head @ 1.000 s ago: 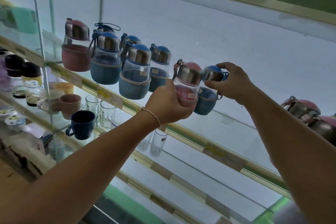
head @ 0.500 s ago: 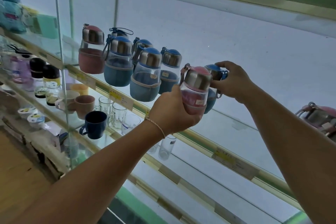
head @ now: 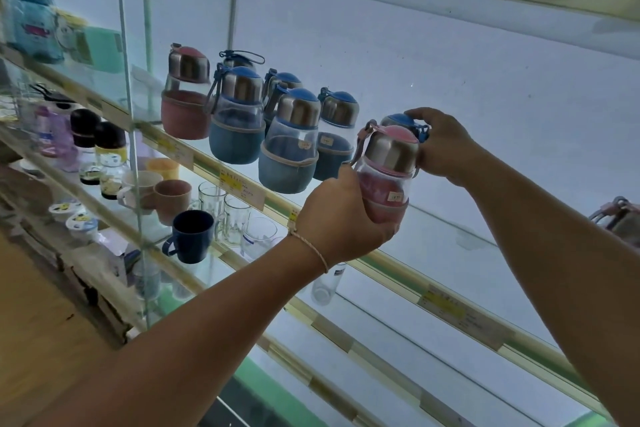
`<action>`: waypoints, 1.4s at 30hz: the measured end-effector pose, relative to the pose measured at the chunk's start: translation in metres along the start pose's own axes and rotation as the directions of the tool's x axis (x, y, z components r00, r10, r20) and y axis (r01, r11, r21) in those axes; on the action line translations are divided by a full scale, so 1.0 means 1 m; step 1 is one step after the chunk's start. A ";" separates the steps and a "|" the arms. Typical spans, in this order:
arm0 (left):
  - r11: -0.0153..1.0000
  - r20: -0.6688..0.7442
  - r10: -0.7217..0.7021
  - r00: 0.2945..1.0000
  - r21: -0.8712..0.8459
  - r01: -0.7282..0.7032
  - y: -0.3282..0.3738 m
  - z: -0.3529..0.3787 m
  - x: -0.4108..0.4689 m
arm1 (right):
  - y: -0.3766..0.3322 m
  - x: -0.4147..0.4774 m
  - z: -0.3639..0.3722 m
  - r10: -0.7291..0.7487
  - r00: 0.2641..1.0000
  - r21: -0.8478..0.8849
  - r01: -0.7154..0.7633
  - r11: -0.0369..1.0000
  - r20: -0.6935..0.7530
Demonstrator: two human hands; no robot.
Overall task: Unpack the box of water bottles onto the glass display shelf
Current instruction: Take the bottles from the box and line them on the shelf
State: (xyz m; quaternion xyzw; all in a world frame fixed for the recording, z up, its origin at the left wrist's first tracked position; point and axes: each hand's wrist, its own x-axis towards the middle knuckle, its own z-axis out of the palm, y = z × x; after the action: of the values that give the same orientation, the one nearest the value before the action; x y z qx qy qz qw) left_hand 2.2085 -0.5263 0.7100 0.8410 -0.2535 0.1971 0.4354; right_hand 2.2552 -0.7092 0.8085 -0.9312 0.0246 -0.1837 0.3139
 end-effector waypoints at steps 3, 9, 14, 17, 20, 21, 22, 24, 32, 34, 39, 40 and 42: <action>1.000 0.004 -0.014 1.000 -0.007 0.014 0.000 0.003 -0.001 | -0.011 -0.001 -0.016 0.034 0.999 0.002 -0.034 0.999 0.016; 0.997 0.044 0.039 0.998 -0.072 -0.036 0.010 0.019 -0.001 | -0.042 -0.029 -0.056 -0.073 0.993 -0.161 0.059 0.985 -0.088; 0.992 0.148 0.098 0.984 -0.093 -0.084 0.032 0.043 0.004 | -0.045 -0.062 -0.096 -0.007 0.978 -0.336 0.078 0.939 0.209; 0.988 0.223 0.117 0.968 -0.120 -0.092 0.049 0.059 0.011 | -0.036 -0.072 -0.111 0.007 0.979 -0.449 0.087 0.889 0.203; 0.984 0.284 0.145 0.948 -0.143 -0.108 0.066 0.076 0.021 | -0.024 -0.076 -0.124 0.043 0.977 -0.549 0.080 0.832 0.207; 0.982 0.299 0.152 0.942 -0.152 -0.110 0.071 0.082 0.025 | -0.019 -0.075 -0.128 0.057 0.977 -0.567 0.070 0.821 0.204; 0.981 0.317 0.155 0.936 -0.162 -0.108 0.076 0.088 0.029 | -0.014 -0.074 -0.132 0.069 0.979 -0.577 0.057 0.815 0.194; 0.980 0.354 0.157 0.922 -0.170 -0.102 0.084 0.101 0.037 | -0.003 -0.072 -0.140 0.087 0.981 -0.584 0.032 0.811 0.173; 0.977 0.431 0.183 0.884 -0.183 -0.113 0.102 0.129 0.063 | 0.020 -0.058 -0.153 0.114 0.987 -0.683 -0.006 0.731 0.113; 0.976 0.453 0.192 0.871 -0.177 -0.124 0.105 0.130 0.067 | 0.025 -0.054 -0.157 0.127 0.985 -0.679 -0.014 0.734 0.117; 0.979 0.471 0.186 0.862 -0.159 -0.125 0.111 0.132 0.070 | 0.033 -0.048 -0.162 0.127 0.983 -0.677 -0.004 0.736 0.133; 0.980 0.470 0.184 0.863 -0.157 -0.123 0.111 0.133 0.070 | 0.034 -0.048 -0.162 0.122 0.984 -0.670 -0.002 0.742 0.133; 0.981 0.461 0.182 0.869 -0.145 -0.128 0.111 0.136 0.070 | 0.037 -0.048 -0.164 0.117 0.984 -0.648 -0.003 0.762 0.133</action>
State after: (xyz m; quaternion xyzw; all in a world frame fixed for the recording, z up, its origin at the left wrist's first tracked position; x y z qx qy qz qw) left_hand 2.2123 -0.7119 0.7450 0.8154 -0.4288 0.0068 0.3889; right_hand 2.1540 -0.8254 0.8916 -0.9929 0.0901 -0.0759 -0.0187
